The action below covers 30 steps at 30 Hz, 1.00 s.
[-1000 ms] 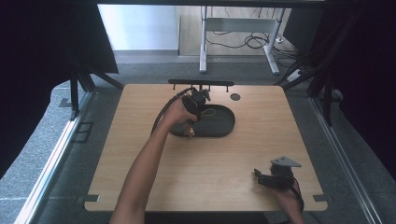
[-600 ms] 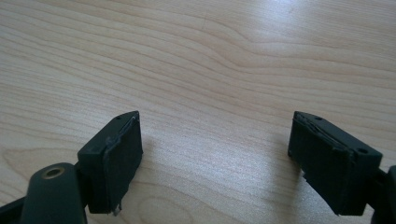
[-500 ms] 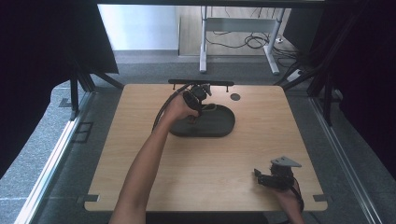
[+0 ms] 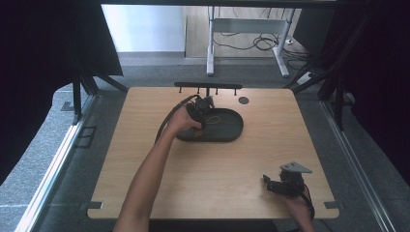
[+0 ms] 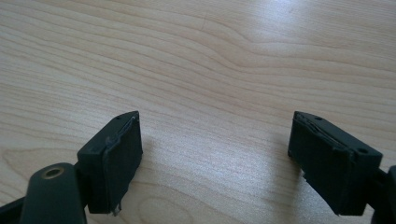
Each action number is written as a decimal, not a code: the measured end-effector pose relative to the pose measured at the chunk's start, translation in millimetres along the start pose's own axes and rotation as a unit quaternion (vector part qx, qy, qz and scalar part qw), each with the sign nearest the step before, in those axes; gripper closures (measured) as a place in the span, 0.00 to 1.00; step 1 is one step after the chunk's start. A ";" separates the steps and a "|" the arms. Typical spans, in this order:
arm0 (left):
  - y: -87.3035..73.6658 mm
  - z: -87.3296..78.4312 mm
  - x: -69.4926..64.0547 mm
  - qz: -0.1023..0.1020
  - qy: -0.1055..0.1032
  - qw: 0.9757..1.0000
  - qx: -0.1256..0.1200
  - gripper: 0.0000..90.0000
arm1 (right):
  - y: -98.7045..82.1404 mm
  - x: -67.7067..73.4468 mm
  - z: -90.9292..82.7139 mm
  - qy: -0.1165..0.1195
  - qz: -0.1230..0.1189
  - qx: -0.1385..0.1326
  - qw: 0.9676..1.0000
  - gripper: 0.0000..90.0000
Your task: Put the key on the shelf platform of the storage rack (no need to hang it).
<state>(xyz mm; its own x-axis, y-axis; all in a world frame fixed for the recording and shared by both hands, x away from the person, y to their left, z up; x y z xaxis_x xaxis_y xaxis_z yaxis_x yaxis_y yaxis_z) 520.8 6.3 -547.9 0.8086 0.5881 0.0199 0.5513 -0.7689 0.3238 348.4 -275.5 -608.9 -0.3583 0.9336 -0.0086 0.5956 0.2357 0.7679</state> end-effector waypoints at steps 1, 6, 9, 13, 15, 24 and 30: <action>0.0 0.0 0.0 0.000 0.000 1.000 0.000 0.73 | -0.1 0.2 0.0 0.000 0.002 0.001 1.000 0.20; -0.3 2.1 -2.3 0.004 -0.003 1.000 -0.002 0.73 | -0.1 0.3 0.0 0.000 0.002 0.001 1.000 0.20; -0.5 2.7 -3.2 0.009 -0.003 1.000 0.001 0.73 | -0.1 0.3 0.0 0.000 0.002 0.001 1.000 0.20; -2.2 6.5 -4.6 0.012 0.004 1.000 0.005 0.72 | 0.0 0.2 0.1 -0.001 0.002 0.001 1.000 0.20; -4.2 7.7 -4.5 0.012 0.002 1.000 0.004 0.72 | 0.0 0.2 0.2 -0.001 0.002 0.001 1.000 0.20; -9.5 3.9 -4.8 0.011 0.001 1.000 -0.007 0.59 | 0.3 0.2 0.6 -0.001 0.001 0.001 1.000 0.19; -16.3 -5.4 -4.9 0.005 -0.005 1.000 -0.025 0.48 | 0.3 0.3 0.7 -0.001 0.001 0.001 1.000 0.19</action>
<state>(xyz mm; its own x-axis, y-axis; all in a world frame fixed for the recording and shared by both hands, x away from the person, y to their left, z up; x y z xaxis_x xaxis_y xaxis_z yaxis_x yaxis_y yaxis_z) 506.8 17.3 -548.2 0.8161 0.5778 0.0138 0.5324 -0.7609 0.3711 349.0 -275.0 -609.1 -0.3553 0.9347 -0.0080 0.5977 0.2338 0.7669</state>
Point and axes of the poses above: each handheld gripper's, and its own axes: z roughly forward along the jaws, y roughly out of its top, x roughly to its left, the point moved 10 cm from there along z, roughly forward along the jaws, and after that the axes turned 3 degrees about -x, right-handed, at the moved point
